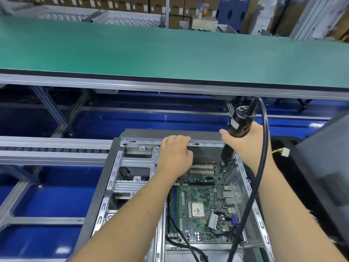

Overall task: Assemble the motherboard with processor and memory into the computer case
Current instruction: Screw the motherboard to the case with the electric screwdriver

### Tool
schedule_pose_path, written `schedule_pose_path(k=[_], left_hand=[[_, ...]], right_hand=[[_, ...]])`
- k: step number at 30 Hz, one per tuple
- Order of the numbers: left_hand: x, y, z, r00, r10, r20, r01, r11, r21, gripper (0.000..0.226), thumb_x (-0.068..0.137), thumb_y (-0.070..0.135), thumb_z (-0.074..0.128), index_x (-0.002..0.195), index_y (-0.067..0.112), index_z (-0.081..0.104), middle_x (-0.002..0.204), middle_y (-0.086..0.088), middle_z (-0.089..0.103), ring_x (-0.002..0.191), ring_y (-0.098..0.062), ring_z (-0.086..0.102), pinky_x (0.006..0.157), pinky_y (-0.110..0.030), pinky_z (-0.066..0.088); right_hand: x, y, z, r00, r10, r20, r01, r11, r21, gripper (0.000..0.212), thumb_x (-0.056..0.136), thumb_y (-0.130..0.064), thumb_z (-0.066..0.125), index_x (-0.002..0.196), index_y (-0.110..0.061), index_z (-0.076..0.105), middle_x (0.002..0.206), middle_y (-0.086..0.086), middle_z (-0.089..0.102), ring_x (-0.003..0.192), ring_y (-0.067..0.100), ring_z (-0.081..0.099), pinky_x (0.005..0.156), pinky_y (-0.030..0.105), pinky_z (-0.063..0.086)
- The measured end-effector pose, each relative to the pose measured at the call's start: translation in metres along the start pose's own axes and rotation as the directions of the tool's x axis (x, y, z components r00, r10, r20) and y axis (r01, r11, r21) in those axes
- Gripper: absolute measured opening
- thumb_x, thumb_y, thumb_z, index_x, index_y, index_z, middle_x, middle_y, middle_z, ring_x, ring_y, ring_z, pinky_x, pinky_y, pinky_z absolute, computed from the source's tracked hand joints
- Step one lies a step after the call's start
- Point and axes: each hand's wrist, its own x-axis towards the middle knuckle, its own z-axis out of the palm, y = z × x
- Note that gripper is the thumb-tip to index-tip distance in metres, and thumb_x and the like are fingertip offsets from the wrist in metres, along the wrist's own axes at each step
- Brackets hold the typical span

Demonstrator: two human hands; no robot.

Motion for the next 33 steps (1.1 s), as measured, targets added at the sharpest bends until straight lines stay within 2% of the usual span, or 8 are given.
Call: schedule_pose_path(k=[4,7,13,17,21,26,29,33], left_hand=[[0.001,-0.001,0.001,1.0,0.002,-0.001,-0.002,1.0,-0.004,0.037,0.088,0.018,0.049,0.123,0.021,0.06,0.118,0.007,0.063,0.114,-0.018,0.051,0.108,-0.034,0.026],[0.002,-0.001,0.002,1.0,0.002,-0.001,-0.002,1.0,0.005,0.036,0.088,0.019,0.048,0.121,0.022,0.06,0.117,0.008,0.062,0.113,-0.018,0.05,0.107,-0.033,0.025],[0.003,-0.003,0.004,0.999,0.026,-0.024,-0.026,1.0,0.006,0.038,0.087,0.017,0.048,0.122,0.02,0.062,0.117,0.006,0.064,0.112,-0.018,0.052,0.106,-0.034,0.028],[0.001,0.0,0.0,0.999,0.035,-0.011,-0.036,0.999,-0.037,0.04,0.091,0.017,0.048,0.129,0.018,0.06,0.127,0.004,0.061,0.122,-0.018,0.049,0.11,-0.035,0.03],[-0.016,0.013,-0.007,0.976,0.211,0.057,-0.205,0.974,-0.091,0.035,0.094,0.016,0.05,0.126,0.018,0.063,0.126,0.005,0.063,0.121,-0.015,0.05,0.107,-0.033,0.037],[-0.057,0.042,-0.005,0.892,0.143,0.428,0.051,0.91,-0.411,0.022,0.093,0.024,0.057,0.109,0.036,0.066,0.104,0.012,0.066,0.09,-0.012,0.062,0.085,-0.034,0.053],[-0.076,0.053,-0.005,0.851,0.213,0.48,0.001,0.913,-0.407,0.02,0.089,0.032,0.064,0.108,0.036,0.065,0.104,0.016,0.065,0.091,-0.003,0.058,0.09,-0.031,0.052],[-0.091,0.053,-0.011,0.887,0.141,0.439,0.014,0.944,-0.331,0.026,0.09,0.051,0.064,0.11,0.036,0.068,0.097,0.018,0.069,0.088,-0.004,0.063,0.082,-0.035,0.055]], right_hand=[[-0.001,-0.002,0.001,1.0,0.009,0.014,-0.009,1.0,0.005,0.021,0.08,-0.039,0.08,0.077,-0.025,0.065,0.076,-0.004,0.07,0.081,0.02,0.067,0.081,0.044,0.057],[-0.005,-0.009,0.001,1.0,-0.02,0.017,0.02,1.0,0.01,0.021,0.079,-0.035,0.083,0.085,-0.02,0.069,0.077,-0.007,0.07,0.081,0.014,0.067,0.08,0.032,0.053],[-0.011,-0.044,-0.026,0.958,-0.18,-0.222,0.23,0.947,0.223,0.026,0.073,-0.037,0.079,0.074,-0.013,0.069,0.07,-0.015,0.07,0.064,-0.002,0.063,0.067,0.006,0.046],[-0.03,-0.042,-0.032,0.963,-0.106,-0.247,0.147,0.977,0.152,0.031,0.075,-0.035,0.086,0.072,-0.01,0.067,0.065,-0.009,0.067,0.067,0.0,0.063,0.066,0.011,0.046],[-0.05,-0.026,-0.035,0.958,0.012,-0.288,0.031,0.989,0.144,0.035,0.077,-0.037,0.085,0.069,-0.009,0.066,0.063,-0.013,0.065,0.066,-0.006,0.062,0.066,0.024,0.046],[-0.066,-0.019,-0.038,0.964,0.036,-0.262,0.034,0.965,0.259,0.029,0.077,-0.035,0.086,0.068,-0.018,0.064,0.063,-0.012,0.066,0.069,0.0,0.063,0.068,0.025,0.048],[-0.074,-0.02,-0.033,0.974,0.021,-0.228,0.037,0.968,0.249,0.032,0.076,-0.04,0.086,0.064,-0.025,0.06,0.064,-0.016,0.065,0.068,0.0,0.063,0.061,0.014,0.044],[-0.088,-0.022,-0.026,0.97,-0.033,-0.241,0.108,0.946,0.305,0.034,0.075,-0.037,0.087,0.06,-0.036,0.056,0.064,-0.024,0.064,0.065,0.0,0.062,0.06,0.004,0.041]])
